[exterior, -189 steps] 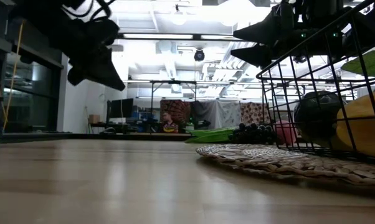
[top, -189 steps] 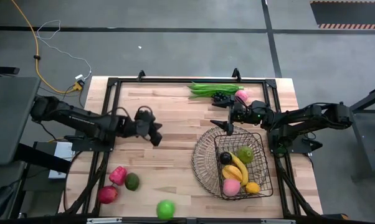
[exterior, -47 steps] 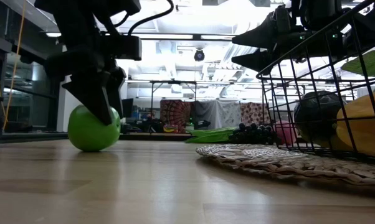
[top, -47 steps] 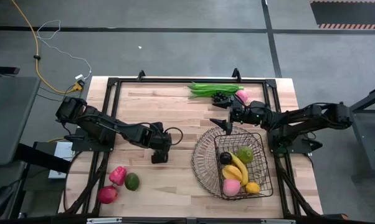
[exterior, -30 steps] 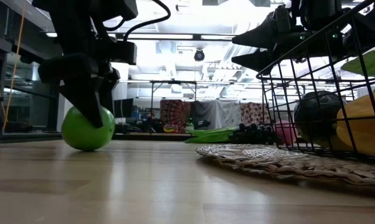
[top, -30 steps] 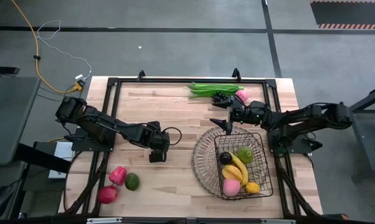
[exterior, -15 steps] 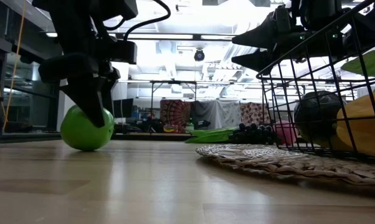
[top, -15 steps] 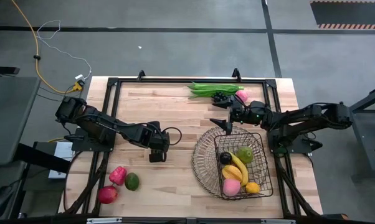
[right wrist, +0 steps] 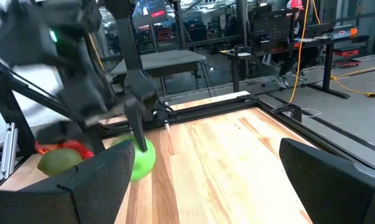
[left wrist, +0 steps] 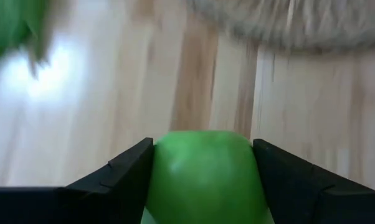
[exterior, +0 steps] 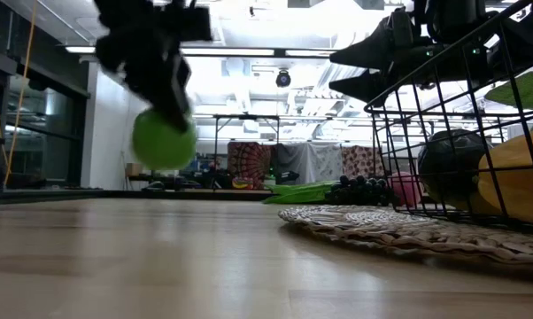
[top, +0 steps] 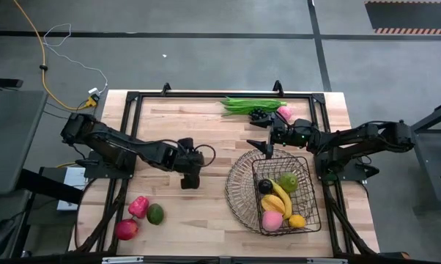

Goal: Build produce basket
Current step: Put the green apple into the wire basket

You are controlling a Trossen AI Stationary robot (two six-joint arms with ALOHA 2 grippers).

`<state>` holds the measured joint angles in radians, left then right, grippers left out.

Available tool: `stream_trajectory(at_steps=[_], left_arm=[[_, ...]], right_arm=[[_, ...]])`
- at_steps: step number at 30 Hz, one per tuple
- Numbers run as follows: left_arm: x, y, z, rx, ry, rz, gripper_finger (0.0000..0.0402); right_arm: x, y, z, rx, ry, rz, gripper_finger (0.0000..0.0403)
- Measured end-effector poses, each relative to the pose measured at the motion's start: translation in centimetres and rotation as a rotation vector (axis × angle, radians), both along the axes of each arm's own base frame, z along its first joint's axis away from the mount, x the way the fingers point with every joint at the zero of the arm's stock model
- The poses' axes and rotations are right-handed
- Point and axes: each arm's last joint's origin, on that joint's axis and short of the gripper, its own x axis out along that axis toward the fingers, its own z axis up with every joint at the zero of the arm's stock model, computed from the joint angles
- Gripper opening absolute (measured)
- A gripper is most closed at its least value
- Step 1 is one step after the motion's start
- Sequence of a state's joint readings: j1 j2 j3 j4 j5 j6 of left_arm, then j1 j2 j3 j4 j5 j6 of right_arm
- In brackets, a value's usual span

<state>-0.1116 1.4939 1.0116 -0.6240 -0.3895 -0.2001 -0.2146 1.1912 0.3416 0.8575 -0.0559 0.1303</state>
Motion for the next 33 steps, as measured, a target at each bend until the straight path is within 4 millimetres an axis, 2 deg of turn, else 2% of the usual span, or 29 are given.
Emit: stream_trajectory(at_steps=[5,9,13,20,26,33], left_arm=[[0.4,-0.1,3.3,0.013,-0.302,-0.060,0.0241],[0.2,-0.6,4.4,0.023,-0.543,-0.137,0.0241],[-0.7,-0.5,3.9,0.047,-0.733,-0.159,0.0241],[-2.8,1.6,1.3,0.067,-1.027,-0.094,0.0241],[-4.3,3.6,-0.2,0.041,-1.139,-0.053,0.0241],[-4.4,4.1,-0.1,0.024,-1.168,-0.066,0.0241]], right_arm=[[0.0,0.0,0.0,0.000,0.001,0.000,0.0387],[0.0,0.0,0.0,0.000,0.001,0.000,0.0387],[0.0,0.0,0.0,0.000,0.002,0.000,0.0387],[0.0,0.0,0.0,-0.003,0.001,0.001,0.0387],[0.0,0.1,0.0,-0.035,0.001,0.030,0.0387],[0.8,0.9,0.6,-0.035,-0.036,0.071,0.0387]])
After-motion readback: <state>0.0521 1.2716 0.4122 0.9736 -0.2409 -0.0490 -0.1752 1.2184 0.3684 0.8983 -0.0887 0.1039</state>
